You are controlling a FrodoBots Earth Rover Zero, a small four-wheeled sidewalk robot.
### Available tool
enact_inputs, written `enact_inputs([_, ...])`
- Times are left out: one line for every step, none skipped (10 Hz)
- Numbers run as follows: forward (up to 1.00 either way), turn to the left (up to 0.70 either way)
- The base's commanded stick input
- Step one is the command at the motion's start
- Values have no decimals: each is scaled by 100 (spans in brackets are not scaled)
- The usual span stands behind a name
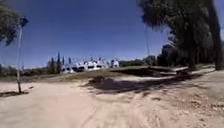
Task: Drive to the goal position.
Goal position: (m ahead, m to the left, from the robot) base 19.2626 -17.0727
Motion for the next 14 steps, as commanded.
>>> enact_inputs([85, -10])
enact_inputs([85, 0])
enact_inputs([85, 0])
enact_inputs([85, 0])
enact_inputs([85, 0])
enact_inputs([85, 0])
enact_inputs([85, 0])
enact_inputs([85, 0])
enact_inputs([85, 0])
enact_inputs([85, 0])
enact_inputs([85, 0])
enact_inputs([85, 0])
enact_inputs([85, 0])
enact_inputs([85, 0])
